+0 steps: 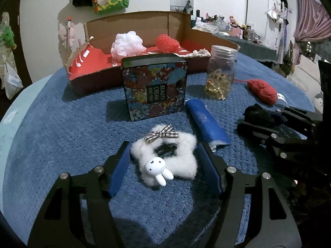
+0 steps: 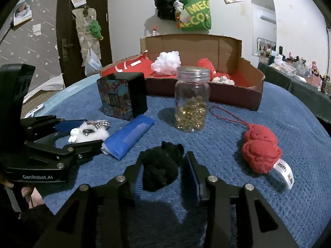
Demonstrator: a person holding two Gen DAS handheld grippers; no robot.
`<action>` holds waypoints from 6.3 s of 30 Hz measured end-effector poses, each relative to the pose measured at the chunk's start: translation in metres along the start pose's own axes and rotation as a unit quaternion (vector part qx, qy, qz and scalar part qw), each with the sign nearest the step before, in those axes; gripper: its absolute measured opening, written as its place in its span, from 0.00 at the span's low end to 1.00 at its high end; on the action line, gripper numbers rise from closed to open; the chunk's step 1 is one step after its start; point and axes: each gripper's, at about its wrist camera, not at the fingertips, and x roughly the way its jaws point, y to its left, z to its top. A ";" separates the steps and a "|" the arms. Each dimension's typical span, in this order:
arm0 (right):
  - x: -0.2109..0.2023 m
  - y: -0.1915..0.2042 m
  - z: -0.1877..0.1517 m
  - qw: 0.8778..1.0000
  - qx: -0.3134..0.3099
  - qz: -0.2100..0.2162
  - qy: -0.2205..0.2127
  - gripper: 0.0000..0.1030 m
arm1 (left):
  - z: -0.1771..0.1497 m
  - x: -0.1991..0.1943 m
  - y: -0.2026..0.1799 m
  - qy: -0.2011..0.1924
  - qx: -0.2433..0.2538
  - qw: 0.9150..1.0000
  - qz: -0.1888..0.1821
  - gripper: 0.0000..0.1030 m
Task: Organize soft objects
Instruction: 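Hold the plush clip in the left gripper while the right gripper holds the black scrunchie, then carry the plush clip and black scrunchie with both grippers over the red box, then lower and open the left gripper on the plush clip while the right gripper releases the scrunchie, then withdraw both grippers from the box toward the remaining items on the blanket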
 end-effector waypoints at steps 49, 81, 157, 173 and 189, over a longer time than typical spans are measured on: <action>-0.029 -0.069 0.044 0.998 0.044 -0.034 -0.012 0.28 | 0.036 -0.028 0.066 -0.001 -0.035 0.999 0.029 0.52; 0.038 -0.097 0.132 0.998 0.008 0.022 0.050 0.28 | 0.124 0.005 0.092 0.009 0.013 1.000 0.000 0.52; 0.235 -0.071 0.208 0.965 -0.028 0.069 0.253 0.52 | 0.200 0.178 0.092 0.187 0.030 0.980 -0.067 0.68; 0.195 -0.087 0.218 0.972 -0.009 0.079 0.220 0.61 | 0.211 0.153 0.084 0.159 0.017 0.984 -0.079 0.75; 0.087 -0.090 0.229 0.991 0.004 0.059 0.123 0.82 | 0.202 0.058 0.070 0.042 -0.023 0.997 -0.068 0.88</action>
